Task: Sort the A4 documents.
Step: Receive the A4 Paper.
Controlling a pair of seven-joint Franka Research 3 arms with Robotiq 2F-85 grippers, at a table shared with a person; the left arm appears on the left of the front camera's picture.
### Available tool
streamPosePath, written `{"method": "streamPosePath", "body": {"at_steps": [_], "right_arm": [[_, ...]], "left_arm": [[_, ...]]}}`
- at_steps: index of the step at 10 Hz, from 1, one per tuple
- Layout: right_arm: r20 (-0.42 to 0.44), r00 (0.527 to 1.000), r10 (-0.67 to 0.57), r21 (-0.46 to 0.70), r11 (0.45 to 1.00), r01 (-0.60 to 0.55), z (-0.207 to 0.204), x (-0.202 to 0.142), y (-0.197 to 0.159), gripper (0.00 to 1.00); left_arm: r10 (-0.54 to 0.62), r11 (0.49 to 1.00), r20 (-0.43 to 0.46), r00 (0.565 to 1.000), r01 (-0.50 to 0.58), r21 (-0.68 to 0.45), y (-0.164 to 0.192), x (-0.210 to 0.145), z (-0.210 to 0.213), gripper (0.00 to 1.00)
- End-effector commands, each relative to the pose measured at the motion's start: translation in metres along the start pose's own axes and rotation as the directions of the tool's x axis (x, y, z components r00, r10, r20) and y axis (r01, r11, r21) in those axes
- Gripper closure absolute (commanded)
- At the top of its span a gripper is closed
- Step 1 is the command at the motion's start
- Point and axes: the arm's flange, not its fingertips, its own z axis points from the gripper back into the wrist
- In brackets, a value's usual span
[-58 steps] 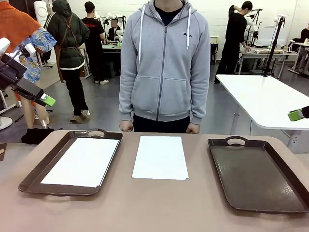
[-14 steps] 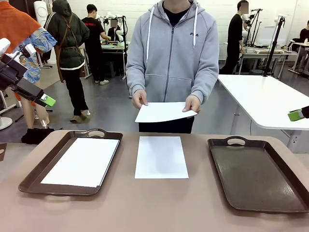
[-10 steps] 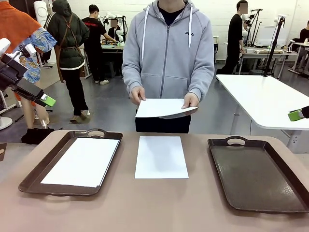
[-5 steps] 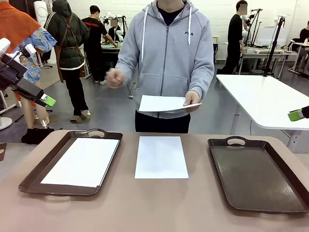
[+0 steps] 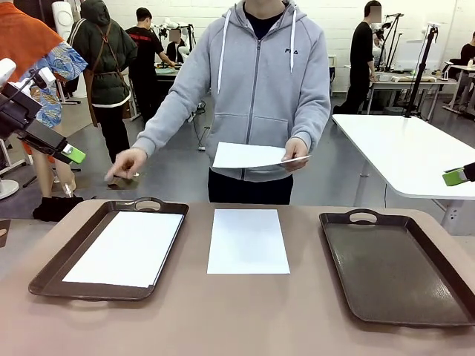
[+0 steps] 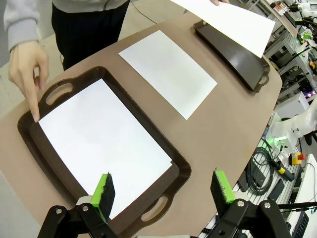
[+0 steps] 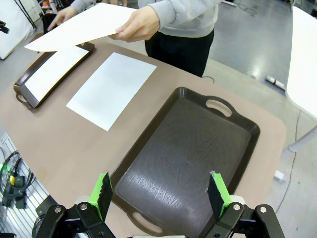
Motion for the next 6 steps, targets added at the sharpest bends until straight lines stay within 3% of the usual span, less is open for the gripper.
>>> {"method": "streamPosePath", "body": {"at_steps": [1,6], "right_arm": [[0.003,1.0,0.0,0.015,1.0,0.0,-0.002,-0.0005,-0.0003,0.0],[0.003,1.0,0.0,0.015,1.0,0.0,-0.002,-0.0005,-0.0003,0.0]], "left_arm": [[-0.001,1.0,0.004,1.0,0.001,-0.001,0.0006,0.0007,0.0013,0.0],[-0.001,1.0,0.004,1.0,0.001,-0.001,0.0006,0.0007,0.0013,0.0]]}}
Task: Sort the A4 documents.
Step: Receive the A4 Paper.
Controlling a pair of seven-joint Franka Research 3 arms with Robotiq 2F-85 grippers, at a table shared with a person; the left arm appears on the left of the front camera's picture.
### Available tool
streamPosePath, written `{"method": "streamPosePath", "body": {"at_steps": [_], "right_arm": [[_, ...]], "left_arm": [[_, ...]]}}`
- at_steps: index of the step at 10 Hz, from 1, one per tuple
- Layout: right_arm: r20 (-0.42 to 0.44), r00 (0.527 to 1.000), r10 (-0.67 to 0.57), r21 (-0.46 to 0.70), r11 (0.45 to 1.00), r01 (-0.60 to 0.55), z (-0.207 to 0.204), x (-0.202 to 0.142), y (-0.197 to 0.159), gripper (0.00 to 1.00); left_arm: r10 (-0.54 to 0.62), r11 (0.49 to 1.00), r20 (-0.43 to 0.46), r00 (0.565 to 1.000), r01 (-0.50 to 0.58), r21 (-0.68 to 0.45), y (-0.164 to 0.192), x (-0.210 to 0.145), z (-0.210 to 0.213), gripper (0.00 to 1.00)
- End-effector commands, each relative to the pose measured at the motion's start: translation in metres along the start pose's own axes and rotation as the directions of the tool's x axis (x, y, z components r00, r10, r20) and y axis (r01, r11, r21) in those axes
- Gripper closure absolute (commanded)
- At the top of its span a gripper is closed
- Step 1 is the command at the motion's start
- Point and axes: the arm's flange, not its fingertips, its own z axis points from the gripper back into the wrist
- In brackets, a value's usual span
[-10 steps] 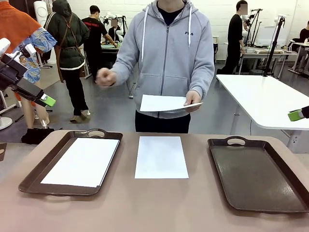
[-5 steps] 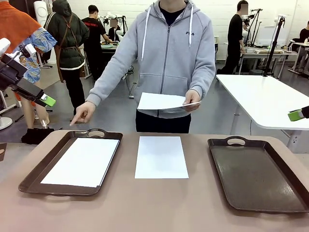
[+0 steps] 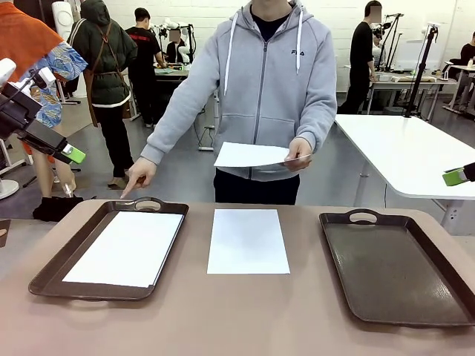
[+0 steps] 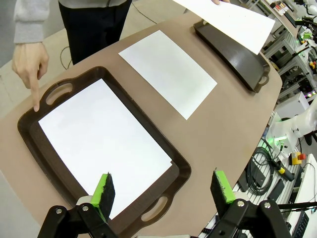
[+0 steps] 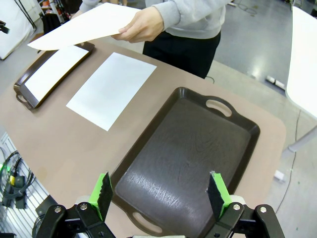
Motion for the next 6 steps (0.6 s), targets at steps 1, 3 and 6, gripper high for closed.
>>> {"method": "streamPosePath", "body": {"at_steps": [1,3,6], "right_arm": [[0.003,1.0,0.0,0.015,1.0,0.0,-0.002,-0.0005,-0.0003,0.0],[0.003,1.0,0.0,0.015,1.0,0.0,-0.002,-0.0005,-0.0003,0.0],[0.003,1.0,0.0,0.015,1.0,0.0,-0.002,-0.0005,-0.0003,0.0]], "left_arm": [[-0.001,1.0,0.004,1.0,0.001,-0.001,0.0006,0.0007,0.0013,0.0],[-0.001,1.0,0.004,1.0,0.001,-0.001,0.0006,0.0007,0.0013,0.0],[-0.001,1.0,0.004,1.0,0.001,-0.001,0.0006,0.0007,0.0013,0.0]]}}
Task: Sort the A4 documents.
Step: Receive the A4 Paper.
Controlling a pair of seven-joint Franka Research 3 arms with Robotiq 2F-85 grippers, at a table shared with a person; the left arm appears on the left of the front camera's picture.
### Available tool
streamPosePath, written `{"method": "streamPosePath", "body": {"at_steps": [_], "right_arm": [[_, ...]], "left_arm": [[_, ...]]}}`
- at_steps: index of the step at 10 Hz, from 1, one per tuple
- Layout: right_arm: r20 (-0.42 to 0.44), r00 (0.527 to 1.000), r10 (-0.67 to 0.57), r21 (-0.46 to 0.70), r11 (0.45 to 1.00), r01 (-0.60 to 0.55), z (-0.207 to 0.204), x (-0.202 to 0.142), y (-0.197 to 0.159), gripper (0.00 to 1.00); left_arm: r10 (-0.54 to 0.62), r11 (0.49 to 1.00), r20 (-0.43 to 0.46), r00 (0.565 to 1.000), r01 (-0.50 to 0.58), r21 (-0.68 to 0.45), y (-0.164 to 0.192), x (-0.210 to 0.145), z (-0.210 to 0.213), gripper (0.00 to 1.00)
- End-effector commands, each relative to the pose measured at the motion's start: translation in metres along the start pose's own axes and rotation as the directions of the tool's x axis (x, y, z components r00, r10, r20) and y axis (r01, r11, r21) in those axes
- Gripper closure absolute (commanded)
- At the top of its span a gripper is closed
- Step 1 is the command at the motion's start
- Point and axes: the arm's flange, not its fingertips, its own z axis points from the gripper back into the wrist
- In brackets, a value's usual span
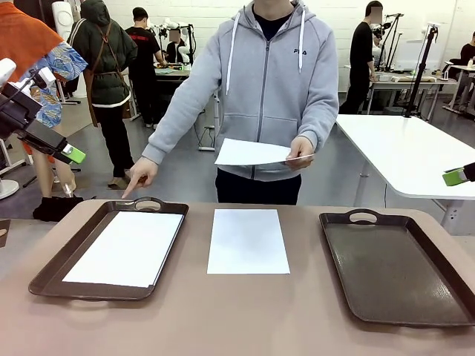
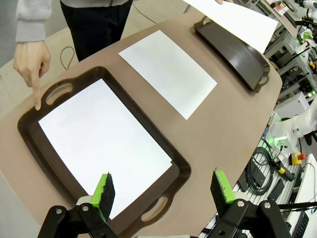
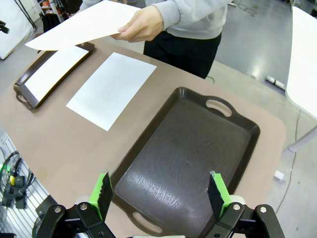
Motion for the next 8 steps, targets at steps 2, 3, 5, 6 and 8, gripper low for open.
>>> {"method": "streamPosePath", "body": {"at_steps": [2,3,5,6,8], "right_arm": [[0.003,1.0,0.0,0.015,1.0,0.0,-0.002,-0.0005,-0.0003,0.0],[0.003,1.0,0.0,0.015,1.0,0.0,-0.002,-0.0005,-0.0003,0.0],[0.003,1.0,0.0,0.015,1.0,0.0,-0.002,-0.0005,-0.0003,0.0],[0.003,1.0,0.0,0.015,1.0,0.0,-0.002,-0.0005,-0.0003,0.0],[0.003,1.0,0.0,0.015,1.0,0.0,-0.002,-0.0005,-0.0003,0.0]], "left_arm": [[-0.001,1.0,0.004,1.0,0.001,-0.001,0.0006,0.0007,0.0013,0.0],[-0.001,1.0,0.004,1.0,0.001,-0.001,0.0006,0.0007,0.0013,0.0],[-0.001,1.0,0.004,1.0,0.001,-0.001,0.0006,0.0007,0.0013,0.0],[-0.001,1.0,0.004,1.0,0.001,-0.001,0.0006,0.0007,0.0013,0.0],[-0.001,1.0,0.004,1.0,0.001,-0.001,0.0006,0.0007,0.0013,0.0]]}}
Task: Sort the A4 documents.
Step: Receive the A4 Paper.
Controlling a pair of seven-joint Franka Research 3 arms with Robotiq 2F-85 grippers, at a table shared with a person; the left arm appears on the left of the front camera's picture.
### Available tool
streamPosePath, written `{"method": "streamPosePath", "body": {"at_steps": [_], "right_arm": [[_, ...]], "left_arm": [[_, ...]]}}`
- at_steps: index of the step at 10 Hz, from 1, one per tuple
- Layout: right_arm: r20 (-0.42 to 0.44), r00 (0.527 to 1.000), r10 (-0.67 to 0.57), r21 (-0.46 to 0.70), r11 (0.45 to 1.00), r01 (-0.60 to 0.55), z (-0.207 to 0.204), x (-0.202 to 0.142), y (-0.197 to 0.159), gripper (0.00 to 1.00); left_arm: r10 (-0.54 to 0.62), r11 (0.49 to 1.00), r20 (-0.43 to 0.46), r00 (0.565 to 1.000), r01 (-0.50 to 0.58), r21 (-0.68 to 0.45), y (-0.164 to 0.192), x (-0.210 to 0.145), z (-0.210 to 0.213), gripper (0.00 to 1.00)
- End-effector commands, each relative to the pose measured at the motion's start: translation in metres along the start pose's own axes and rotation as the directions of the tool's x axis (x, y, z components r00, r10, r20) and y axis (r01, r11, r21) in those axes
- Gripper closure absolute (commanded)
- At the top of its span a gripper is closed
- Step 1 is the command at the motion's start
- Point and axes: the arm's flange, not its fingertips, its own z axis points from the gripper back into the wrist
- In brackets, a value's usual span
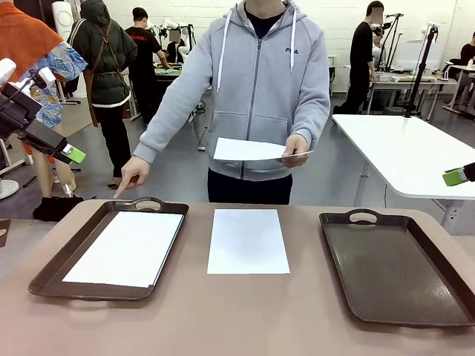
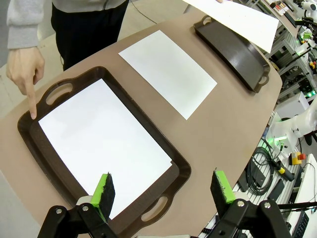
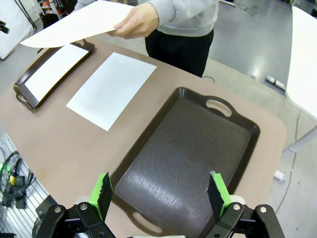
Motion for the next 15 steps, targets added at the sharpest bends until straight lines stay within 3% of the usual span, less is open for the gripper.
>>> {"method": "streamPosePath", "body": {"at_steps": [1,5,10,13,15], "right_arm": [[0.003,1.0,0.0,0.015,1.0,0.0,-0.002,-0.001,0.0,0.0],[0.003,1.0,0.0,0.015,1.0,0.0,-0.002,-0.001,0.0,0.0],[0.003,1.0,0.0,0.015,1.0,0.0,-0.002,-0.001,0.0,0.0],[0.003,1.0,0.0,0.015,1.0,0.0,-0.002,-0.001,0.0,0.0],[0.003,1.0,0.0,0.015,1.0,0.0,-0.002,-0.001,0.0,0.0]], "left_arm": [[-0.001,1.0,0.004,1.0,0.001,-0.001,0.001,0.001,0.001,0.0],[0.0,1.0,0.0,1.0,0.0,0.0,0.0,0.0,0.0,0.0],[0.221,0.973,0.101,0.97,-0.212,-0.096,0.024,0.044,-0.027,0.0],[0.401,0.912,0.125,0.907,-0.382,-0.151,0.034,0.081,-0.064,0.0],[0.528,0.833,0.079,0.845,-0.498,-0.239,0.05,0.103,-0.098,0.0]]}}
